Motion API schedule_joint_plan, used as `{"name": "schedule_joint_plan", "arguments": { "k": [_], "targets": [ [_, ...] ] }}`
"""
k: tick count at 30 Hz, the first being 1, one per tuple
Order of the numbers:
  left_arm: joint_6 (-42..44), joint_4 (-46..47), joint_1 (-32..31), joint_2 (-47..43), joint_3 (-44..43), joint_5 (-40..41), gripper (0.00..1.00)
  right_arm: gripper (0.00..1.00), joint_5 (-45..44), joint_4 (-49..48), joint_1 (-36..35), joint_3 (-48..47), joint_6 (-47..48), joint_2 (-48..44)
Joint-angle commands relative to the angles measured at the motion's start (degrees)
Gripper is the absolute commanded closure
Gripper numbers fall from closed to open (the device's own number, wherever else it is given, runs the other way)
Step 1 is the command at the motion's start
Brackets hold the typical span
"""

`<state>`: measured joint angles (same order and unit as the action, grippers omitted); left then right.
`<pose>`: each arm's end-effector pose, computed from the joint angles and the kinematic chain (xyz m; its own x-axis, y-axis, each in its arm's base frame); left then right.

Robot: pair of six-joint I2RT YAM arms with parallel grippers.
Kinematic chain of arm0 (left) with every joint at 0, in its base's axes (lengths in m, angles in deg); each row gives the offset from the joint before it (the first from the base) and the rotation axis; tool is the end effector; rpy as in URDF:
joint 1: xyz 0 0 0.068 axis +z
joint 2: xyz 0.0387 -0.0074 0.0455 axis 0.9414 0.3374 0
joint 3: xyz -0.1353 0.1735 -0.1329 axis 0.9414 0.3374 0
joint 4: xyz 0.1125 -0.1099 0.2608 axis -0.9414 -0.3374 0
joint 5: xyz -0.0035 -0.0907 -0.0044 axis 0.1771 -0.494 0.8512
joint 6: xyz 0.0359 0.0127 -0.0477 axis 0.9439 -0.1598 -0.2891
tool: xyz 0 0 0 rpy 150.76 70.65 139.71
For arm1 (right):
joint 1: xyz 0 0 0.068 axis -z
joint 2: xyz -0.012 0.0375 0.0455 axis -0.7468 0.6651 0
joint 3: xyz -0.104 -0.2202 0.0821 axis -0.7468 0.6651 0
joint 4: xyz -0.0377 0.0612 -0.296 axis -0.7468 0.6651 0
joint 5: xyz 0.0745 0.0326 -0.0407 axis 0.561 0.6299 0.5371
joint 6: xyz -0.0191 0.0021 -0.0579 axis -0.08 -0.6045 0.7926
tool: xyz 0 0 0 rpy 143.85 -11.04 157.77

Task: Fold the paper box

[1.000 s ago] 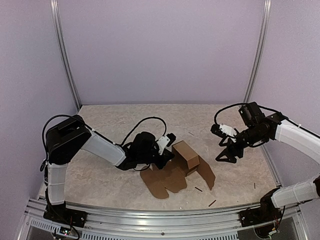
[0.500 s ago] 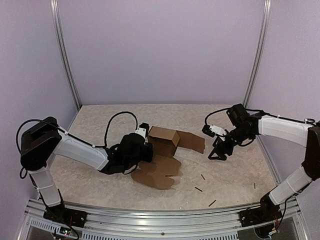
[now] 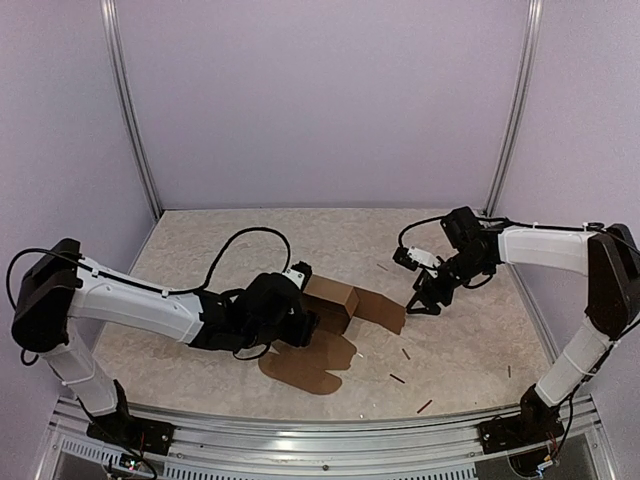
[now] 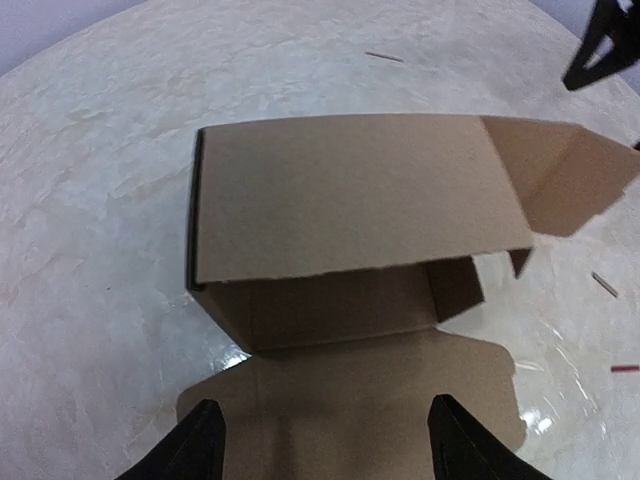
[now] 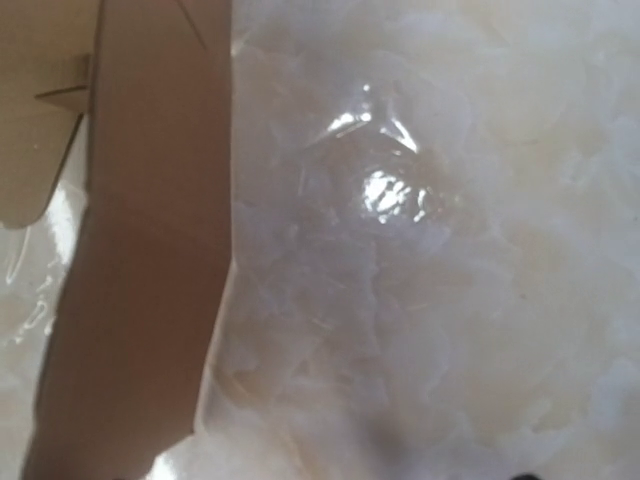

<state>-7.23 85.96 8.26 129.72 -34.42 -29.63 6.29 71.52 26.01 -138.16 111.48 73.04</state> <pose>0.1986 -0.3298 0.1190 -0.5417 0.2250 -0.8099 0.4406 0.8965 -0.0457 0.3236 0.1547 0.1519 -0.4375 -0.6848 -0.5828 -0.8775 0.4667 0.1103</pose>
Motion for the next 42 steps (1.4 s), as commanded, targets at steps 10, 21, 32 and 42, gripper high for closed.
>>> {"name": "schedule_joint_plan", "arguments": {
  "k": [10,21,32,42],
  "targets": [
    [14.7,-16.9,16.2,-7.0,-15.1,-39.8,0.19,0.23,1.0,1.2,1.5,-0.8,4.7,-3.6],
    [14.5,-23.3,22.0,5.8,-23.2,-53.4,0.21,0.26,-2.2,-2.4,-0.8,-4.4,5.4,5.3],
    [7.3,-18.9,22.2,7.3,-18.2,-54.8,0.29,0.23,-1.0,0.9,-8.8,-4.2,7.3,6.8],
    [4.3,-13.5,22.1,6.0,-13.2,-55.7,0.35,0.22,0.0,2.4,-14.0,-7.0,4.0,10.6]
  ]
}}
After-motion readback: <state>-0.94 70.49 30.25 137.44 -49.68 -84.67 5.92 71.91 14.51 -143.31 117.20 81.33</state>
